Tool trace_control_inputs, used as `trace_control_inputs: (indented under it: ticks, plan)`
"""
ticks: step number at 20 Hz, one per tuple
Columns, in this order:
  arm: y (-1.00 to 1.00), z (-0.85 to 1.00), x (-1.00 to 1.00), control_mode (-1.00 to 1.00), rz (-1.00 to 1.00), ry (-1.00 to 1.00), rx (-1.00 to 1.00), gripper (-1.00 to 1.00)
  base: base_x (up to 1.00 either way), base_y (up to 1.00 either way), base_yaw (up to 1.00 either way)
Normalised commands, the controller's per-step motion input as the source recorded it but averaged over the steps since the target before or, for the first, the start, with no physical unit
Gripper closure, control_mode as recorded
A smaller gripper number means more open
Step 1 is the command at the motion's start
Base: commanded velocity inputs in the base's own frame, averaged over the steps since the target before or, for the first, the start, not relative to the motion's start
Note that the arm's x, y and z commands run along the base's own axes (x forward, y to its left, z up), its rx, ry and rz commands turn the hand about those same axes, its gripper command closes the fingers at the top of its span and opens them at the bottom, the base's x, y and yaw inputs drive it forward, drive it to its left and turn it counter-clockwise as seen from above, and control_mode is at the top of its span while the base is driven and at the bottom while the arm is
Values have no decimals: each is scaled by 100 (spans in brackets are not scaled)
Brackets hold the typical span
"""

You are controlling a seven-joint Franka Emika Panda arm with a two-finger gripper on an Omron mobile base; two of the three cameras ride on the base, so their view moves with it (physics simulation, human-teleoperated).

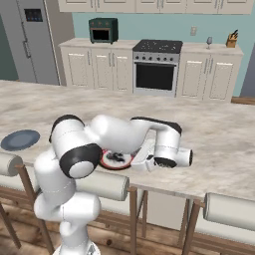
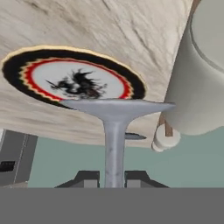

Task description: Retrieve the wine glasses from the counter and place one next to each plate.

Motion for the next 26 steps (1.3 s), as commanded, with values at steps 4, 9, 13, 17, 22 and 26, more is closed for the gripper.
trace_control_inputs:
  ticks: [4, 9, 13, 17, 22, 26]
  plan:
    - [-8, -31, 10, -100, 0, 0, 14, 100, 0, 0, 0]
    - [-8, -29, 20, -100, 0, 0, 2, 100, 0, 0, 0]
    - [-2, -19, 31, -100, 0, 0, 0, 100, 0, 0, 0]
    - [-2, -17, 30, -100, 0, 0, 0, 100, 0, 0, 0]
    - [-19, -14, 29, -100, 0, 0, 0, 100, 0, 0, 0]
    - [-13, -14, 39, -100, 0, 0, 0, 100, 0, 0, 0]
